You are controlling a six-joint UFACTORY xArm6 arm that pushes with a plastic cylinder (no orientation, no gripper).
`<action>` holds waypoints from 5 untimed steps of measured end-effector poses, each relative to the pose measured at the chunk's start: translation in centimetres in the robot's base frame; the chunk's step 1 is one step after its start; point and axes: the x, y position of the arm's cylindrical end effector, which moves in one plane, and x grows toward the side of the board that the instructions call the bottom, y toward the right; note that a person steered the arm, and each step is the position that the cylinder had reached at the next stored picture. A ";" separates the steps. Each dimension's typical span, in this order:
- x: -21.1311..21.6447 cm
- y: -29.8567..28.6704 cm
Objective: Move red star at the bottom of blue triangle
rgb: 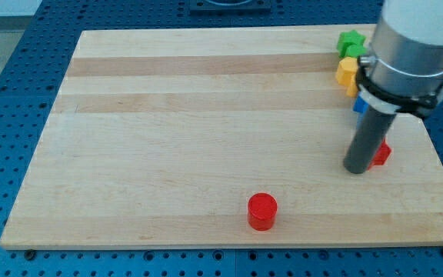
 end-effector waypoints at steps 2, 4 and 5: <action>3.7 1.0; 2.4 2.5; 0.5 2.5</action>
